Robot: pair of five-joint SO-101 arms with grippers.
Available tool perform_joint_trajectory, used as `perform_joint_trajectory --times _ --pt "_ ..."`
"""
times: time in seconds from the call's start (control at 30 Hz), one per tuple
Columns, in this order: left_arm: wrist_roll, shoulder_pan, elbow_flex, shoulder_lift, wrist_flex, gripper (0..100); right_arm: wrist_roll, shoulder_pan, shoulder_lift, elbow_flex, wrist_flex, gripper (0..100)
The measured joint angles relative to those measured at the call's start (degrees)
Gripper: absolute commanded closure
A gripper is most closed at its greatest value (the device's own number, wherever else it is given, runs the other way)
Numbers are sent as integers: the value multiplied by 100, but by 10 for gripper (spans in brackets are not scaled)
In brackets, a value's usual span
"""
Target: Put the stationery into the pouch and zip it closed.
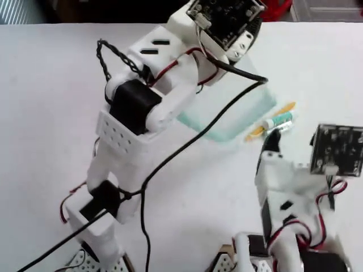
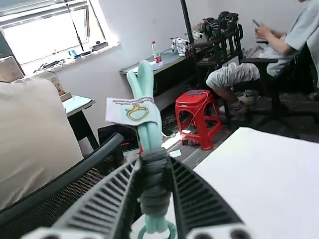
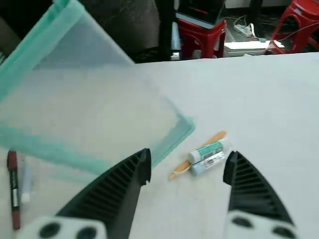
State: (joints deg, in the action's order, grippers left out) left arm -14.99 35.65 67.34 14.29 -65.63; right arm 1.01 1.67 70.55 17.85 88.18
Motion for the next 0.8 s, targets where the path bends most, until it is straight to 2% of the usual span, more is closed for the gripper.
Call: perform_joint_trajectory --times 0.13,0.2,0.27,0.4,0.5,0.6,0.8 --pt "756 -273 0 0 97 974 35 905 202 35 167 751" --pt "985 -422 0 0 141 973 352 1424 237 229 114 751" --pt "985 -492 0 0 132 973 800 1591 246 545 -88 751" --pt "536 -440 0 0 -396 975 1741 1187 237 1116 -870 751" --pt "211 -281 0 0 -976 973 2066 712 237 1503 -1547 751" --pt "325 -220 0 0 -1618 973 2365 334 229 1846 -1925 751" --pt "818 -141 70 0 -2523 973 2470 -273 229 2171 -2207 751"
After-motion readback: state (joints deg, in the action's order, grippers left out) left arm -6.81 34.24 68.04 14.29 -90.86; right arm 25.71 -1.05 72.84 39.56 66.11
